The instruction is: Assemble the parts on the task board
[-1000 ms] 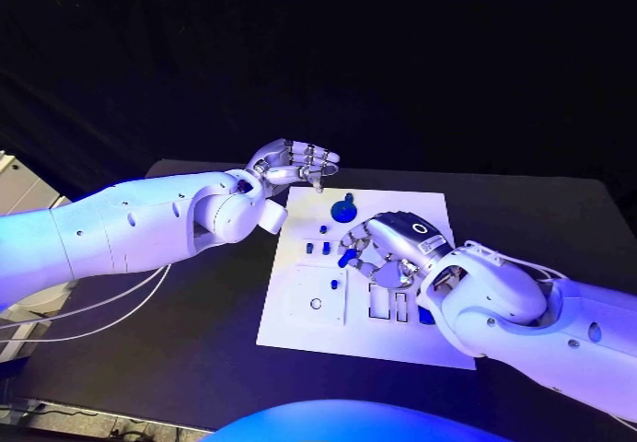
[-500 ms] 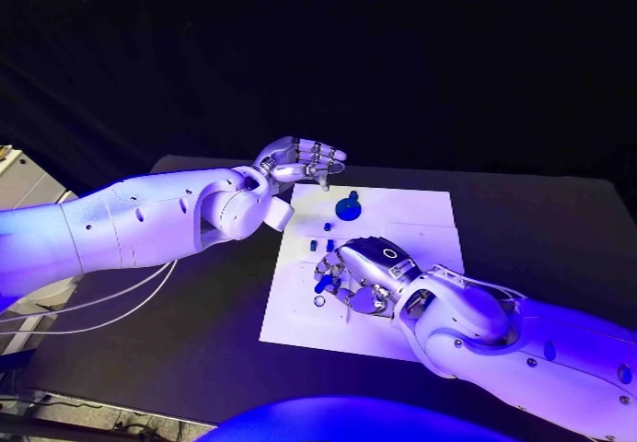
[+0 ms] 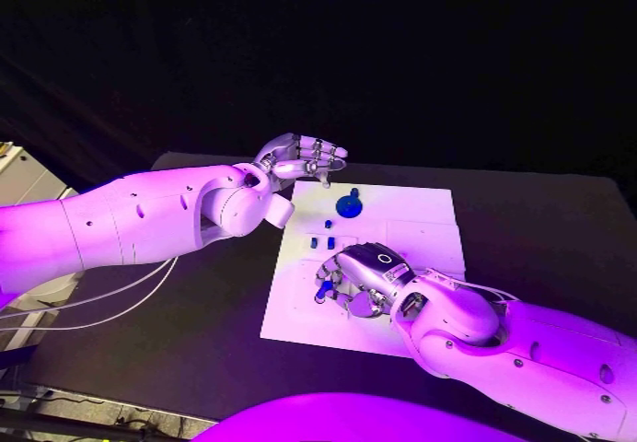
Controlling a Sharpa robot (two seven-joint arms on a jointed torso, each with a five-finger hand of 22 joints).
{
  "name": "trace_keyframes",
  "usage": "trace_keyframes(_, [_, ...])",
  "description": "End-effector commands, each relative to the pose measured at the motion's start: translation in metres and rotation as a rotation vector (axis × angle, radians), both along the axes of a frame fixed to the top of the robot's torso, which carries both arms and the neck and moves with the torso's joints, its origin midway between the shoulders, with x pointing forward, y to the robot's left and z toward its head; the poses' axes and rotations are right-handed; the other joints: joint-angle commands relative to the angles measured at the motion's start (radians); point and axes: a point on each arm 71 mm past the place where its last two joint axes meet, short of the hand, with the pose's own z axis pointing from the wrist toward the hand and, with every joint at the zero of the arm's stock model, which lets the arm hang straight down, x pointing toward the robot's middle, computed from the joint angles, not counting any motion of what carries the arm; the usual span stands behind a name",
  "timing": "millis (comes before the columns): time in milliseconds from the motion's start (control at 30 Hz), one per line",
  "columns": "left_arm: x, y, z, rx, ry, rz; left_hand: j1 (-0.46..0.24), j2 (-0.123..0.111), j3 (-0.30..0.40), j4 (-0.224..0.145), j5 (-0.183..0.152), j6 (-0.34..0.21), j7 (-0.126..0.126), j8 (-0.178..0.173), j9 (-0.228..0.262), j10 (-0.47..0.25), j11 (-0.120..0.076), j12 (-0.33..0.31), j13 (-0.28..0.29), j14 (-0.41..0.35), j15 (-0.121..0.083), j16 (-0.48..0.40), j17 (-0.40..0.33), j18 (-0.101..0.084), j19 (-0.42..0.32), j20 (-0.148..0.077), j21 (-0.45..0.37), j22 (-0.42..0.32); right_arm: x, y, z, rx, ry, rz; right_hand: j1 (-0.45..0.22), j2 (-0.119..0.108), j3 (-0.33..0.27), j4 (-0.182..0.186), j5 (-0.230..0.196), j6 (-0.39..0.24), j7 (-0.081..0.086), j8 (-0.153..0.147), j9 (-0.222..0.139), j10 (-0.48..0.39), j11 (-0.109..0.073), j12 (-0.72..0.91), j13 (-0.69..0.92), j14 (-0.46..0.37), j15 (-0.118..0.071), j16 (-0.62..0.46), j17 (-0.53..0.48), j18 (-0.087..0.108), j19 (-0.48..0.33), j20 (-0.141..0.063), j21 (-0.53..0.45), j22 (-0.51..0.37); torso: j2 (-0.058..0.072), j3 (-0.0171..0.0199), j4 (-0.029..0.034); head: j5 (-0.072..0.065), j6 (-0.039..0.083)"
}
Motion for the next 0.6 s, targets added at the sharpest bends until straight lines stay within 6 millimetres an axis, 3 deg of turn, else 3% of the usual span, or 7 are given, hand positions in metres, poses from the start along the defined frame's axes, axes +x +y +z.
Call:
trace_keyframes(33, [-0.0006, -0.0021, 0.001, -0.013, 0.001, -0.017, 0.002, 0.006, -0.004, 0.0, 0.004, -0.006, 0.0, -0.004, -0.002, -0.007, 0.002, 0.003, -0.001, -0.004, 0.001, -0.007, -0.001, 0.015, 0.001, 0.007, -0.007, -0.001, -0.0008, 0.0012, -0.0031, -0.039, -0.018, 0.012, 0.003, 0.008, 0.005, -0.002, 0.004, 0.0, 0.005, 0.055, 0.046, 0.029, -0.029, -0.004, 0.0, 0.027, -0.005, 0.001, 0.001, -0.003, 0.014, -0.006, -0.006, 0.164, 0.001, 0.0001, 0.0, 0.002, -0.003])
trace_keyframes(600, [-0.0009, -0.0014, 0.001, -0.012, 0.002, -0.017, 0.001, 0.007, -0.005, 0.001, 0.004, -0.006, 0.0, -0.003, -0.002, -0.008, 0.002, 0.005, -0.002, -0.004, 0.001, -0.007, -0.002, 0.015, 0.001, 0.007, -0.008, -0.001, -0.001, 0.0052, -0.0127, -0.074, -0.015, 0.012, -0.001, 0.008, 0.008, -0.006, 0.004, -0.001, 0.006, 0.056, 0.048, 0.029, -0.028, -0.006, 0.001, 0.027, -0.005, 0.0, 0.0, -0.003, 0.014, -0.006, -0.007, 0.164, 0.0, -0.0001, 0.0003, 0.006, -0.008])
